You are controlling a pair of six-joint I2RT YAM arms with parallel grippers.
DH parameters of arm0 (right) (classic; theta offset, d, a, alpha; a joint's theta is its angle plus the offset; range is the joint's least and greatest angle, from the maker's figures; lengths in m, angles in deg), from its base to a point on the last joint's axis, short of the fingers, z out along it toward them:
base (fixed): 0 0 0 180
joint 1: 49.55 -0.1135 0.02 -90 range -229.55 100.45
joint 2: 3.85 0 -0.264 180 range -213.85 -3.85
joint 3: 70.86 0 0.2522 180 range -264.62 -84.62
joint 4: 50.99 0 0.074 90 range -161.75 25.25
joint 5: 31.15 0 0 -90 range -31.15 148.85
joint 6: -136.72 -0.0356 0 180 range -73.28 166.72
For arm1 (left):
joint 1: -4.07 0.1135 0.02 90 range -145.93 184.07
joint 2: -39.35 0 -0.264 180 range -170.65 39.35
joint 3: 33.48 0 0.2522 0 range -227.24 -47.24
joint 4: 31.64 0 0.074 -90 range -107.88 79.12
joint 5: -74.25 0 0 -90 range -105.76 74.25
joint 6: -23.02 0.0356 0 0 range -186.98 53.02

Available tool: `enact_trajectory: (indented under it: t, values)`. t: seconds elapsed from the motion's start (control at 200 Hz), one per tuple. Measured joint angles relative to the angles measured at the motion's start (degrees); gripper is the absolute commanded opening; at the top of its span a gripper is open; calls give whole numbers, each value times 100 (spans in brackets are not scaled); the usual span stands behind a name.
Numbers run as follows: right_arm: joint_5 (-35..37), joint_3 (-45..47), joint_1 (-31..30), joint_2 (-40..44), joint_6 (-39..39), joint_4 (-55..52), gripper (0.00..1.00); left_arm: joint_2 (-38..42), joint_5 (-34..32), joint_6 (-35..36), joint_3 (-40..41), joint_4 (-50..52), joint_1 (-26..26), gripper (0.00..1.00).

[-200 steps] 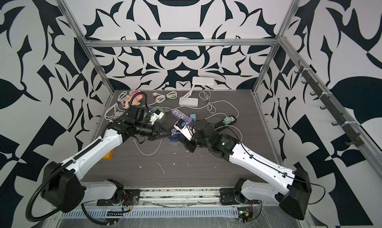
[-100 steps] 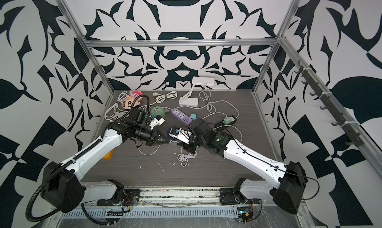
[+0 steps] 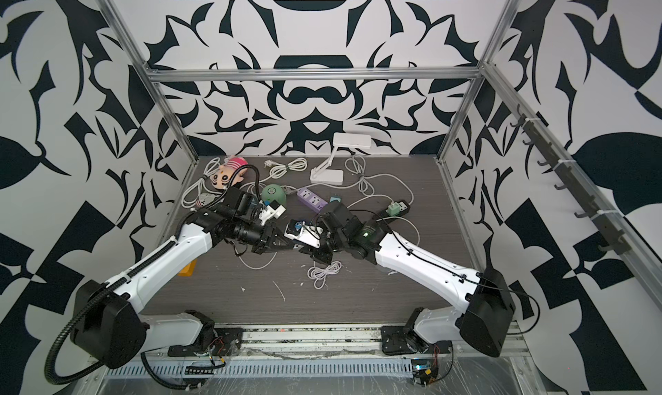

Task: Charge the cordless meat grinders
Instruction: Pick up the charging cable from the center of the board.

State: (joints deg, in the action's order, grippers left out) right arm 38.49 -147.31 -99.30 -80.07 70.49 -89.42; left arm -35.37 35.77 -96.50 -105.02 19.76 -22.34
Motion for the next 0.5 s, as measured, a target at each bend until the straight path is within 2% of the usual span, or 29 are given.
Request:
enact_trajectory:
  t: [0.175,0.495]
  values:
    - [2,-35,-37,0,46,-114,15,0,7,0,0,11,-2,0]
    - [63,-144,-109,-74,70,-144,18,0,20,-2,0,11,0,0]
